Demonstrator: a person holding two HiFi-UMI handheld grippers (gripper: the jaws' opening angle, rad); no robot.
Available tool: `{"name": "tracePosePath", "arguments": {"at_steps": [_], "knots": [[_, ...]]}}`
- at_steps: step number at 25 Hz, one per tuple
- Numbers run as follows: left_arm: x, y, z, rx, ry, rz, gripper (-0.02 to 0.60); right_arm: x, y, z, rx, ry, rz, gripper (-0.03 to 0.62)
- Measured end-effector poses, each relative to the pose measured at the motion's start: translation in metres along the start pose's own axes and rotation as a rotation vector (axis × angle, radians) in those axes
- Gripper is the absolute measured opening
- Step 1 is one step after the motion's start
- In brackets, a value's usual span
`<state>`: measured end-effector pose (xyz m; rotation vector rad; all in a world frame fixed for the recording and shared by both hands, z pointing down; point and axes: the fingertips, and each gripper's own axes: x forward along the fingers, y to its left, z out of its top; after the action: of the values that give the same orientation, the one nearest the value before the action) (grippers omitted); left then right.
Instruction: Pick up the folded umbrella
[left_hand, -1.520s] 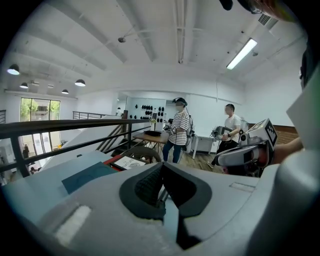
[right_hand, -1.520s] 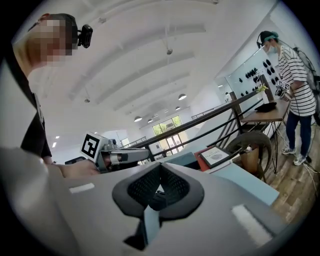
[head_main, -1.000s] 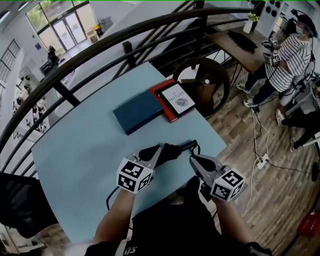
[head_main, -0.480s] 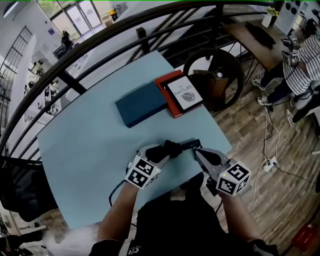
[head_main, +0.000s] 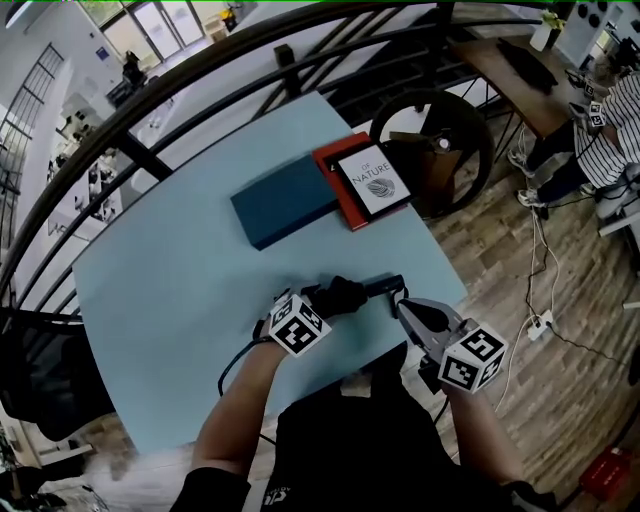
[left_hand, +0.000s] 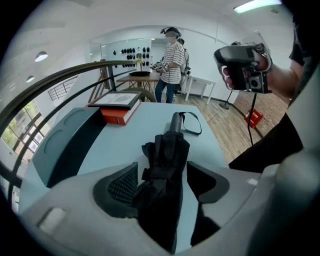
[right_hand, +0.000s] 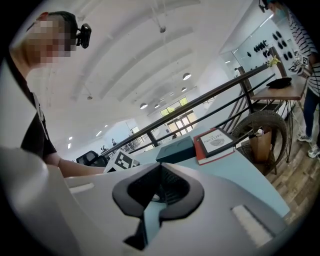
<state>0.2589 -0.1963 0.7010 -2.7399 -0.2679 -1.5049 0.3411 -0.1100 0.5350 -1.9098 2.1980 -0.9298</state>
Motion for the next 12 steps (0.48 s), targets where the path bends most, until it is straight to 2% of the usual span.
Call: {"name": "tracePosePath", "arguments": {"at_steps": [4,7,9,12], "knots": [[0.011,-0.001,-0.009,0.036,0.061,-0.017,0.327,-0.003,0.0,-0.004,0.013,0.003,-0.008,0.002],[0.018,-0.003,-0.013,0.057,0.103,-0.037,0.363,-0.007,-0.001,-0.008,0.024,0.002,-0.02,0.002],[0.025,-0.004,-0.019,0.078,0.148,-0.055,0.394,-0.011,-0.001,-0.009,0.032,-0.001,-0.032,0.002],[0.031,-0.005,-0.028,0.114,0.215,-0.069,0.399,-0.015,-0.004,-0.014,0.042,-0.001,-0.045,0.002]]}}
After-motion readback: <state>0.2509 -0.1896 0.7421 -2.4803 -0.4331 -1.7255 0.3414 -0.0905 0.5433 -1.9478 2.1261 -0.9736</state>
